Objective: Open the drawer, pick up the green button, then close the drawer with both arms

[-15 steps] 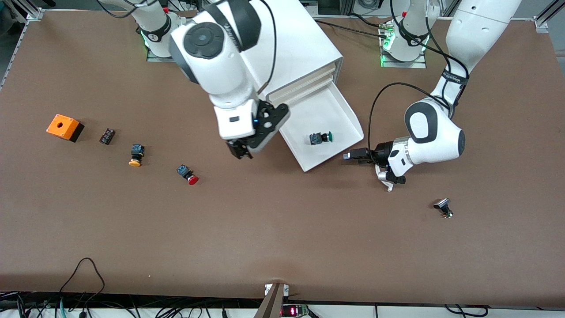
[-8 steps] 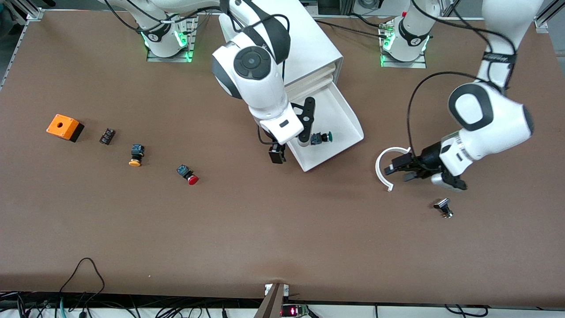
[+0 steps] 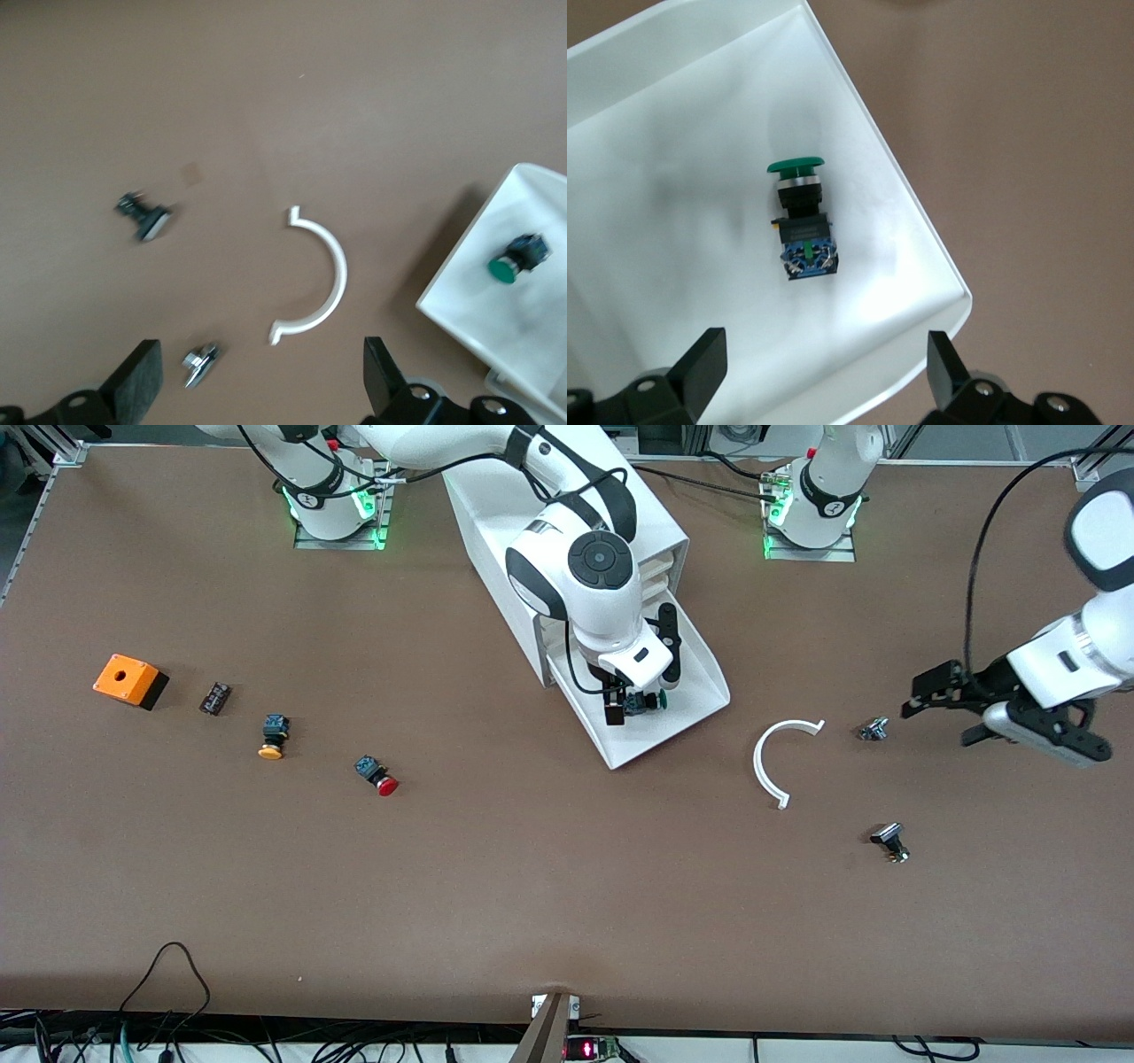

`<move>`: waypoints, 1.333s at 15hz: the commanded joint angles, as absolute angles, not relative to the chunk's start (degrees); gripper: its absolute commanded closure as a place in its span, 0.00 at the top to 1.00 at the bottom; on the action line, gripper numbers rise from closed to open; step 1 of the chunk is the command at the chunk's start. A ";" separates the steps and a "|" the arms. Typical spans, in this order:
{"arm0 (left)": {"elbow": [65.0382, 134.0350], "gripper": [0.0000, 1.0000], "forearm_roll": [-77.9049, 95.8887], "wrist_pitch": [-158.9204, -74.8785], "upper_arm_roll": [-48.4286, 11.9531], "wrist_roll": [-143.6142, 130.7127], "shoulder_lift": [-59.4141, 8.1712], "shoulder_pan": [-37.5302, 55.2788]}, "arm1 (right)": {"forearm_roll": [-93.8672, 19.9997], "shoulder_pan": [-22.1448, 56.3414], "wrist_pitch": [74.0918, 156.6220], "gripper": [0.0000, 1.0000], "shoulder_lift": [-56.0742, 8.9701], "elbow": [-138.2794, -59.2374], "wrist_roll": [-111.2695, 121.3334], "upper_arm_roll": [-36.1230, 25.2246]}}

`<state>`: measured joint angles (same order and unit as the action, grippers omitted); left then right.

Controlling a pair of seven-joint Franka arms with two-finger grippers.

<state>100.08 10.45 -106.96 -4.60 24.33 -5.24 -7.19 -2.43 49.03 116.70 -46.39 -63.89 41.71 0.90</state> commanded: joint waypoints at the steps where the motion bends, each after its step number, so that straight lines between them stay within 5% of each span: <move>1: 96.94 1.00 3.44 -103.45 -4.75 18.83 -5.98 -6.77 | -2.37 50.44 118.91 1.00 -49.82 -61.44 41.31 0.09; 20: 96.42 1.00 -3.78 -100.28 -8.87 3.78 -4.83 -5.80 | -1.32 54.14 122.43 1.00 -54.75 -61.44 38.23 -0.97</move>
<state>97.84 -2.22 -102.18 -7.99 4.91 -5.16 -5.93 -1.95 53.44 122.10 -53.29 -63.64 39.22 -0.30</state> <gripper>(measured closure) 0.000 0.000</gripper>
